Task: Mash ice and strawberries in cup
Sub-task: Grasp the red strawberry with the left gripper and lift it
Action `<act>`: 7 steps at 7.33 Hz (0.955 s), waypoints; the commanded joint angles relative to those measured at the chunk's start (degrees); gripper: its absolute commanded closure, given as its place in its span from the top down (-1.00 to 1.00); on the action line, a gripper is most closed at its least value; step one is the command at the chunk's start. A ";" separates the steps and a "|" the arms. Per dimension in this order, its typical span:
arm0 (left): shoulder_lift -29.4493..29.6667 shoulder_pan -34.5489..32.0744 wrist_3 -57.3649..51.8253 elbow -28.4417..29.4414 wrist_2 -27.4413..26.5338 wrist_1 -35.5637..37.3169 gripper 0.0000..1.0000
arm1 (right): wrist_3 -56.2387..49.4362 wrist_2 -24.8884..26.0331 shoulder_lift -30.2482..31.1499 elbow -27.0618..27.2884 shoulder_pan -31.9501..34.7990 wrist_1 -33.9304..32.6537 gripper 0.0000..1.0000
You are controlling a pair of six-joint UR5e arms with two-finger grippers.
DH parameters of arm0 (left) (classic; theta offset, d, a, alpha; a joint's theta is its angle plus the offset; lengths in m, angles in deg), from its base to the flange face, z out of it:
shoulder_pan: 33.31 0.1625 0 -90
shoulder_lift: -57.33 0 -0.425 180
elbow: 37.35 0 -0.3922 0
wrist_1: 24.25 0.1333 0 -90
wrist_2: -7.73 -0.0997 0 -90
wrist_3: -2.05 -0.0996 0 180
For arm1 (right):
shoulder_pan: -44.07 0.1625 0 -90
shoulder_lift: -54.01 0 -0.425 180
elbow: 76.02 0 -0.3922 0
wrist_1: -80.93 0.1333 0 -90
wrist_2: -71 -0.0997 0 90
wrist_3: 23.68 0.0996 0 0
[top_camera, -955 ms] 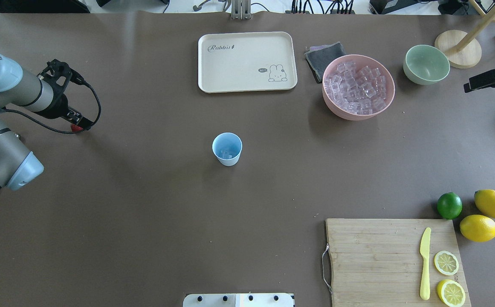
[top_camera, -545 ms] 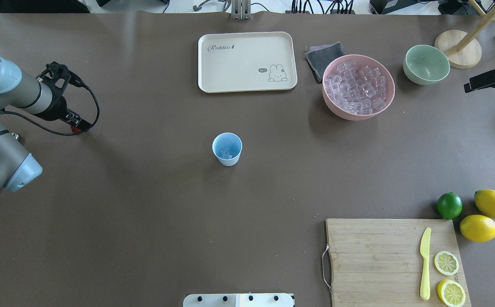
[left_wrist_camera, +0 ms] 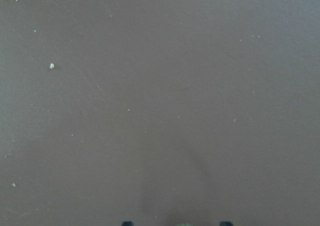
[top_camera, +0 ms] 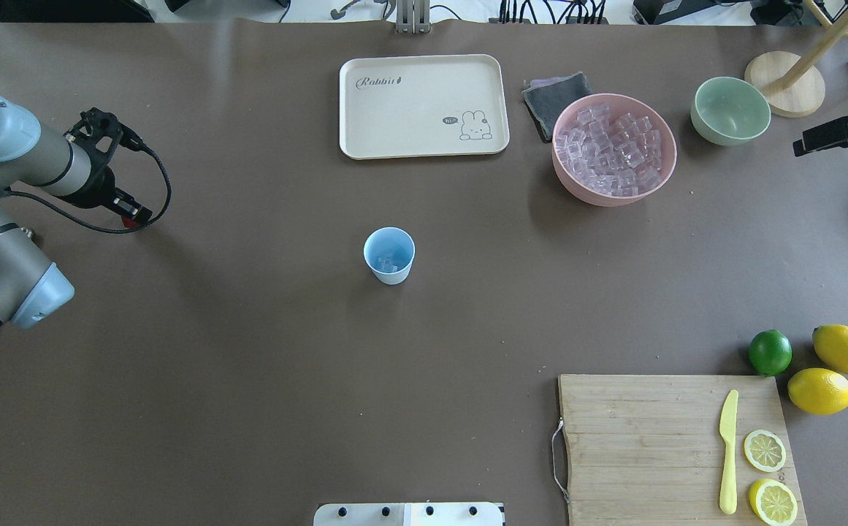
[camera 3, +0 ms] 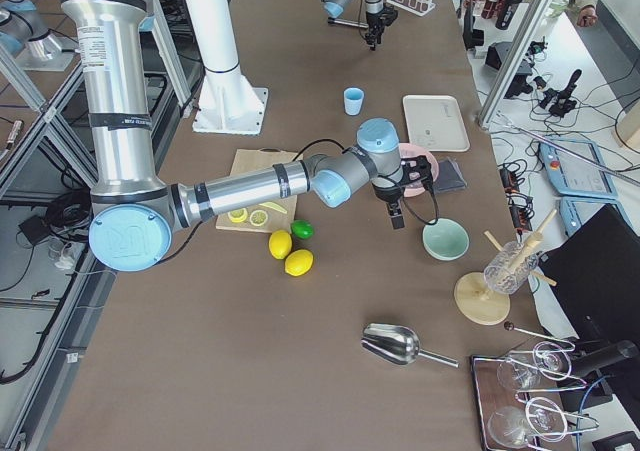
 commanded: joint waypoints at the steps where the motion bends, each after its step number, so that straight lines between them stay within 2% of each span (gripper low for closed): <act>1: 0.10 -0.26 0.00 -0.48 -0.21 -0.04 -1.00 | -0.01 0.25 -0.20 0.08 -0.06 -0.06 1.00; 3: 0.28 -1.83 0.09 -2.67 0.57 -0.04 -1.00 | -0.01 0.69 -0.20 0.08 -0.06 -0.06 1.00; 5: 2.72 -5.52 1.05 -6.53 7.13 0.13 -1.00 | 0.08 0.60 -0.20 0.17 0.03 0.03 1.00; 6: 3.96 -5.62 1.84 -8.46 8.47 0.14 -1.00 | 0.08 0.60 -0.12 0.17 -0.06 -0.06 1.00; 7: 5.45 -5.02 8.72 -10.74 8.57 0.05 -1.00 | 0.16 0.60 -0.12 0.17 -0.06 -0.06 1.00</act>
